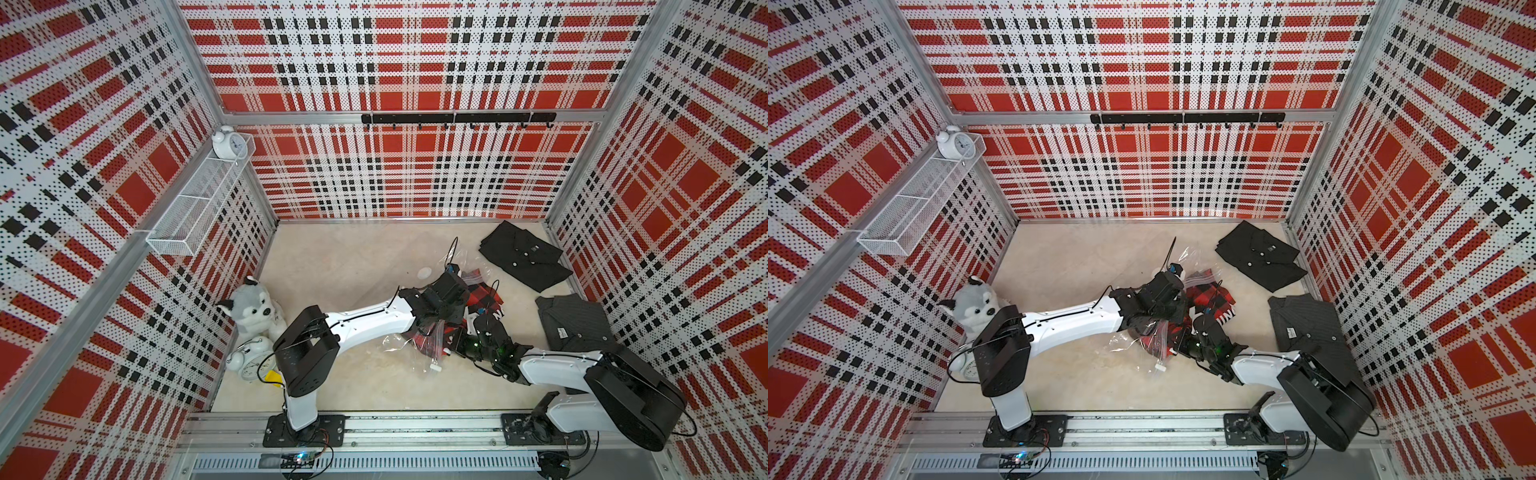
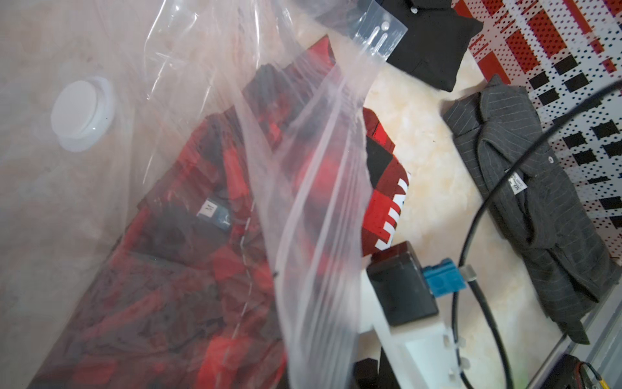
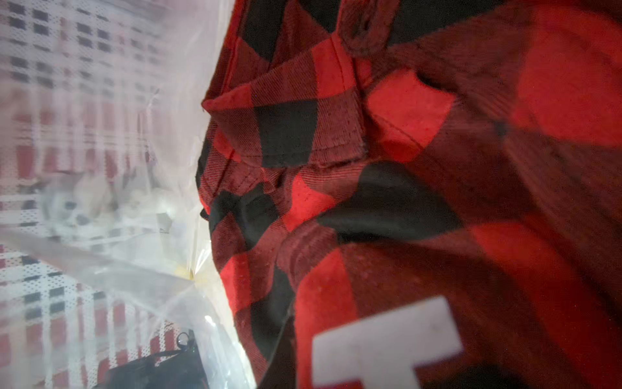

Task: Place the folded shirt into the vacuum bag
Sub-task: Place the shirt in the vacuum bag.

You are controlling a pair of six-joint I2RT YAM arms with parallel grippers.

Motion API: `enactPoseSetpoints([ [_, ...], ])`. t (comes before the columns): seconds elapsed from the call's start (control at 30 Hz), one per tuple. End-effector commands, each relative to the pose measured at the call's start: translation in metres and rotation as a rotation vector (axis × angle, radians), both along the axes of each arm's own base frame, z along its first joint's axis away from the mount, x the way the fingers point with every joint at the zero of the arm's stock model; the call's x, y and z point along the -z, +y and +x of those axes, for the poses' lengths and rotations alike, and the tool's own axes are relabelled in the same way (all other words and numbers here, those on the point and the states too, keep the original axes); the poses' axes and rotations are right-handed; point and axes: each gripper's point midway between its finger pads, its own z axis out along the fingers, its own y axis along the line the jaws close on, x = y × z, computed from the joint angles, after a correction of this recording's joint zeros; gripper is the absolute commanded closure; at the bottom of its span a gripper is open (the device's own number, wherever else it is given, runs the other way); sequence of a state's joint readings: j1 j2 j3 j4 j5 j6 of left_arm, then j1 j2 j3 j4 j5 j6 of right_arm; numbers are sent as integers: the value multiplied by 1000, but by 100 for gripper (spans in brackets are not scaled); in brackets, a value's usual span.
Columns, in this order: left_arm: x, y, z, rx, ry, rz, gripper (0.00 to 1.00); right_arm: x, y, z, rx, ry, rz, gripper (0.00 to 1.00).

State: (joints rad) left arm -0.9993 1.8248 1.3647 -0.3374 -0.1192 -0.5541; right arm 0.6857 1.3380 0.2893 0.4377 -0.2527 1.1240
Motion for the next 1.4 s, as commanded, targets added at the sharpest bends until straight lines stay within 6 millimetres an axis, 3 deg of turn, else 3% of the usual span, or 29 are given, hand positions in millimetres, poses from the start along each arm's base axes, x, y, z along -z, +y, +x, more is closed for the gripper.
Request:
enactPoseSetpoints([
  [0.0,-10,-5,2,2,-13,-59,100,-13,6,-2,-29,-48,39,70],
  [0.2,3,14,18,-53,-13,-30,100,-9,-37,-9,72,-69,-135,32],
  [0.43,11,19,23,-59,-10,-17,100,-26,-89,-21,204,-114,-262,11],
  [0.63,12,21,26,-64,-15,-8,100,-49,-141,-6,343,-172,-337,8],
  [0.87,17,22,29,-81,-30,18,100,-40,-179,33,413,-145,-301,9],
  [1.07,14,18,31,-79,-35,15,100,-16,-193,58,429,-100,-265,10],
  [1.37,19,3,32,-41,-30,45,97,5,-184,91,387,-54,-211,19],
])
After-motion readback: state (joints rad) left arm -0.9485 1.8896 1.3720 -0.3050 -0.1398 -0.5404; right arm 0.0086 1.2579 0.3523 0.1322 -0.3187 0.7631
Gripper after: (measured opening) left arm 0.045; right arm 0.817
